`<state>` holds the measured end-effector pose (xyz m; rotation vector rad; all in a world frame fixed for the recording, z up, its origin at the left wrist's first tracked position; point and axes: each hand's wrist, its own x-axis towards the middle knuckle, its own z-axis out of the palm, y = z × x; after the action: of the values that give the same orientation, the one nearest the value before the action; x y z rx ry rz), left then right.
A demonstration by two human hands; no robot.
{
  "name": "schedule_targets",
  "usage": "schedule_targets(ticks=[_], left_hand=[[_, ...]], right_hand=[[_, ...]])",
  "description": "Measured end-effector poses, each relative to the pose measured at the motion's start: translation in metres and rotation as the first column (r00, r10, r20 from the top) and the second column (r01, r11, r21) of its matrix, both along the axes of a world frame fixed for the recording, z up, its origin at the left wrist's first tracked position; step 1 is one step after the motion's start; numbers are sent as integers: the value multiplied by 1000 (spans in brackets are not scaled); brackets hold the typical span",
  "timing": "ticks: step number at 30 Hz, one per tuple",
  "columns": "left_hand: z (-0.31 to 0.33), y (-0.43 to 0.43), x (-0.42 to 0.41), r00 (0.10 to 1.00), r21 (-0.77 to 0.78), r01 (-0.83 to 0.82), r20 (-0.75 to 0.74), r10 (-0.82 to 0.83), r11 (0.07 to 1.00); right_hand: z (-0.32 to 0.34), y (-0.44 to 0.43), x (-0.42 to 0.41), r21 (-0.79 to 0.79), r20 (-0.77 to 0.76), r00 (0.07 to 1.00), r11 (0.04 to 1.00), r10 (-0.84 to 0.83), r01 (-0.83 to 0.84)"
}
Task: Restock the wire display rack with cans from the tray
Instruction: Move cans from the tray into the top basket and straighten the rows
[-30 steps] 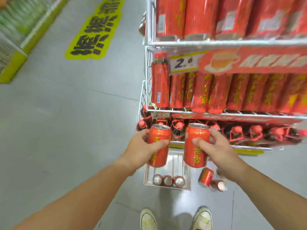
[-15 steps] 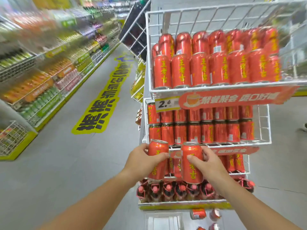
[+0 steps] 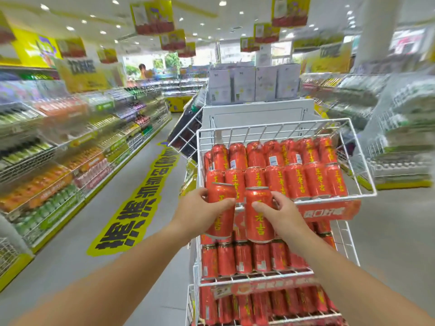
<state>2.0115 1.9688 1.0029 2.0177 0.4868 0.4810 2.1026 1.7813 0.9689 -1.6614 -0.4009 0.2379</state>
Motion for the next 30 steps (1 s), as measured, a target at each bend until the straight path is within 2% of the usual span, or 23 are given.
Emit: schedule_targets(ticks=[5, 9, 15, 24, 27, 30], left_hand=[[50, 0, 44, 997, -18, -66, 49, 66, 998], [75, 10, 84, 978, 92, -202, 76, 195, 975], [88, 32, 143, 947, 115, -317, 101, 306, 941], [79, 32, 185, 952, 327, -279, -24, 304, 903], [79, 37, 185, 938, 285, -315, -53, 343, 905], [79, 44, 186, 928, 314, -324, -79, 365, 892]], right_hand=[[42, 8, 59, -7, 76, 997, 1000, -5, 6], [55, 25, 124, 11, 109, 994, 999, 30, -31], [82, 59, 172, 51, 105, 993, 997, 54, -60], [67, 97, 207, 0, 163, 985, 998, 62, -63], [65, 101, 208, -28, 126, 989, 996, 83, -80], [59, 106, 213, -50, 119, 989, 995, 88, -83]])
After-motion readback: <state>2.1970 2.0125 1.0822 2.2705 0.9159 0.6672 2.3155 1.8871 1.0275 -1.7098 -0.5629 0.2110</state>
